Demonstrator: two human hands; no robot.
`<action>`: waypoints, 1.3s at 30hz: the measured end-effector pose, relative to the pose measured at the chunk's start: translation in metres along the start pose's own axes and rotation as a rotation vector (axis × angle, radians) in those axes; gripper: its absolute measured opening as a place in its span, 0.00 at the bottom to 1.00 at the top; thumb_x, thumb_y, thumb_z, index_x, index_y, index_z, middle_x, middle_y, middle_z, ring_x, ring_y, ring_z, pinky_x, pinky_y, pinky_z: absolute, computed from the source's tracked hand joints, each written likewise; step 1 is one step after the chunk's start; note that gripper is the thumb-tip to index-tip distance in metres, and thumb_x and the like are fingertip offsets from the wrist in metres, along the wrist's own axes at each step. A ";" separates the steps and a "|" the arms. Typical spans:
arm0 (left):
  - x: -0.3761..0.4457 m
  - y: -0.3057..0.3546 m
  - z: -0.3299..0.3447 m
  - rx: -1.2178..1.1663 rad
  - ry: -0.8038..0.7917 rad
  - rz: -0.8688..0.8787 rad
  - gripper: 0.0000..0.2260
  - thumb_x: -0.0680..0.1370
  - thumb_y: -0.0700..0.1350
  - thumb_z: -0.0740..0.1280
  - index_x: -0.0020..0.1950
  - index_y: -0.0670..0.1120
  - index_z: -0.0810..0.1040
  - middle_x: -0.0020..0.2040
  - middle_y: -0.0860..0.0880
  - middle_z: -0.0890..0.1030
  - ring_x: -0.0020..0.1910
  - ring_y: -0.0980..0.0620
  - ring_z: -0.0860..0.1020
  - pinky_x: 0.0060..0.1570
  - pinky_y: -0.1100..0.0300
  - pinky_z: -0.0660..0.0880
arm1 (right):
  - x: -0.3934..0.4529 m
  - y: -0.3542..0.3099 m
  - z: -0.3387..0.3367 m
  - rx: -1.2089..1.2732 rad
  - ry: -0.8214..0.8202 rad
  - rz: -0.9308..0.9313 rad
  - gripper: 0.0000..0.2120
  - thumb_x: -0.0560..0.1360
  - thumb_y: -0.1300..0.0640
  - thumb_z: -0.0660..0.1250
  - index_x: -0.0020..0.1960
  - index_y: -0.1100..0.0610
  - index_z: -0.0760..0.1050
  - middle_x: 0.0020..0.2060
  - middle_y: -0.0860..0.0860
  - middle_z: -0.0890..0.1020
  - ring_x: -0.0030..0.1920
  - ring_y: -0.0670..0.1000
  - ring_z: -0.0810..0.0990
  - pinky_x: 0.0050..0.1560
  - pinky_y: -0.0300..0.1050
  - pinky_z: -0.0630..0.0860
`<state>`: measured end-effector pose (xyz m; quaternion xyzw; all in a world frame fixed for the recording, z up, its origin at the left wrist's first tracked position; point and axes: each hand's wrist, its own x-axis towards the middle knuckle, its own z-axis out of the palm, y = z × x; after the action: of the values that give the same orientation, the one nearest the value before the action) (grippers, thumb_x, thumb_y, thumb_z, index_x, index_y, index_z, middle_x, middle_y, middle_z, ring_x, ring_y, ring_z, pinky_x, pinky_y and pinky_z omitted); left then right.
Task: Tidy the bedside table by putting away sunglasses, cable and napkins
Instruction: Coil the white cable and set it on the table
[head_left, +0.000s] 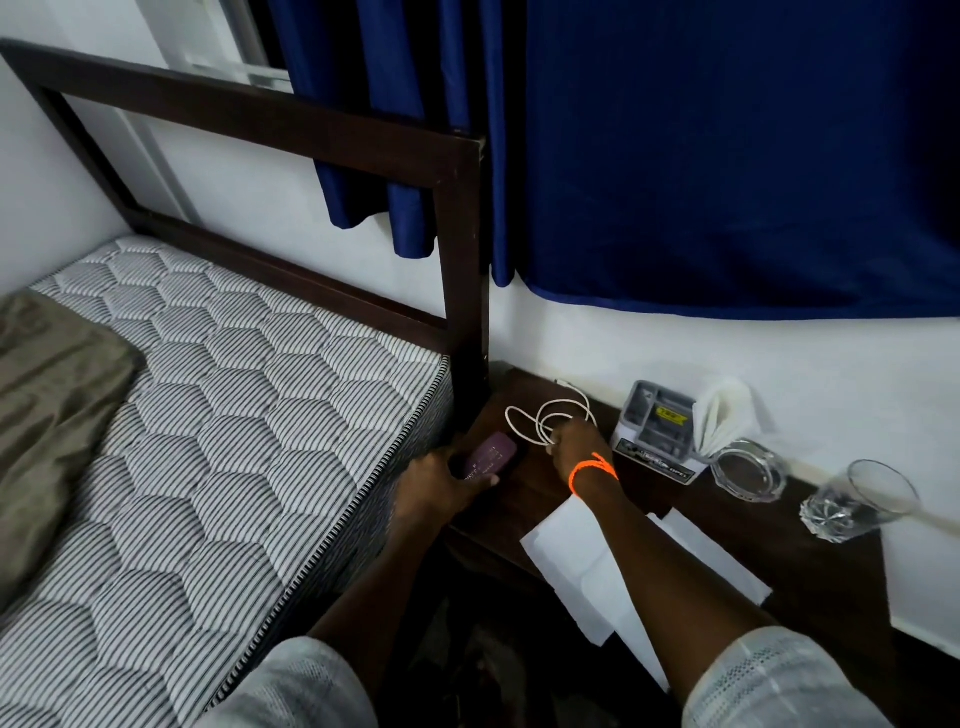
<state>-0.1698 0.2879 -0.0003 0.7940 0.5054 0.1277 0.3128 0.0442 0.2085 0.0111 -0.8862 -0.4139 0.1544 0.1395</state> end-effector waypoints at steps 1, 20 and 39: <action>0.001 0.003 -0.002 0.004 0.001 -0.001 0.35 0.62 0.75 0.71 0.62 0.56 0.81 0.47 0.54 0.86 0.46 0.53 0.84 0.46 0.56 0.82 | 0.001 0.000 -0.002 0.016 0.003 -0.009 0.10 0.78 0.61 0.63 0.52 0.61 0.83 0.53 0.60 0.84 0.57 0.59 0.82 0.57 0.48 0.79; -0.001 0.121 -0.088 -0.030 0.164 0.316 0.19 0.74 0.62 0.72 0.58 0.52 0.85 0.54 0.52 0.86 0.53 0.51 0.84 0.48 0.61 0.78 | -0.034 -0.032 -0.147 0.152 0.362 -0.188 0.10 0.81 0.57 0.65 0.53 0.61 0.83 0.52 0.58 0.82 0.54 0.59 0.80 0.53 0.49 0.76; -0.027 0.259 -0.153 -0.236 0.248 0.497 0.10 0.80 0.50 0.70 0.55 0.46 0.84 0.48 0.43 0.87 0.51 0.40 0.84 0.54 0.47 0.80 | -0.109 -0.045 -0.322 0.536 0.494 -0.334 0.03 0.76 0.57 0.73 0.47 0.55 0.85 0.34 0.46 0.85 0.33 0.44 0.84 0.35 0.36 0.78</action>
<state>-0.0748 0.2439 0.2826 0.8298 0.3116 0.3543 0.2981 0.0720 0.1136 0.3391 -0.7496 -0.4512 0.0145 0.4841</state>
